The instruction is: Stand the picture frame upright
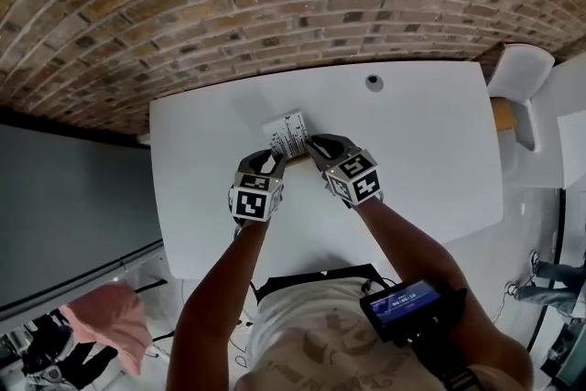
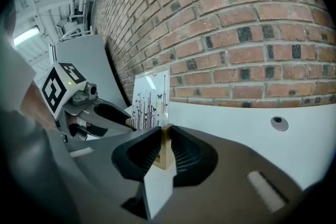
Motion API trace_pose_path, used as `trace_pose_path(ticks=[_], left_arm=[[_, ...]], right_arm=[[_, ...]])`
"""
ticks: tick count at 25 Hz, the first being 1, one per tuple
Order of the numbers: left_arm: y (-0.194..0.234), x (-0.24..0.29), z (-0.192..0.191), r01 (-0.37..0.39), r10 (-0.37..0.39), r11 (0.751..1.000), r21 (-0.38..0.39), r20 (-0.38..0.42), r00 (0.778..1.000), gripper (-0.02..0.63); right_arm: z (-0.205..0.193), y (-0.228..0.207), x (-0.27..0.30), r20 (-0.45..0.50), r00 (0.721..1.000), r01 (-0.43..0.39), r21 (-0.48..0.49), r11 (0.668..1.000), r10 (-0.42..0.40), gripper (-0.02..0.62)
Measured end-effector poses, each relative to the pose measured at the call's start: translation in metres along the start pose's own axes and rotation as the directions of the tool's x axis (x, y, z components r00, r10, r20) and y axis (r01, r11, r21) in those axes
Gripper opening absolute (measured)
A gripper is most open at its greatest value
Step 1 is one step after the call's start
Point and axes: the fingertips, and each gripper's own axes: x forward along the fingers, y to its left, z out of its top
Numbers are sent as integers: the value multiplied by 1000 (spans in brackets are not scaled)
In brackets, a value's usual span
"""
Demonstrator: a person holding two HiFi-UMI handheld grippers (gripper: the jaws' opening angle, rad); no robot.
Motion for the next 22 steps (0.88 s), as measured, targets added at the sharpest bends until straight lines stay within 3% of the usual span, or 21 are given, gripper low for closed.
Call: trace_pose_path(ticks=[9,22], left_arm=[[36,36,26,10,-7,993,122,-27,1000,129],[60,83,63,10,-7,975,223,-17,1000,129]], right_arm=[[15,-33,34,4,1000,31,41,999,-31,68],[32,-80,64,25,997,74,84,994,-77,69]])
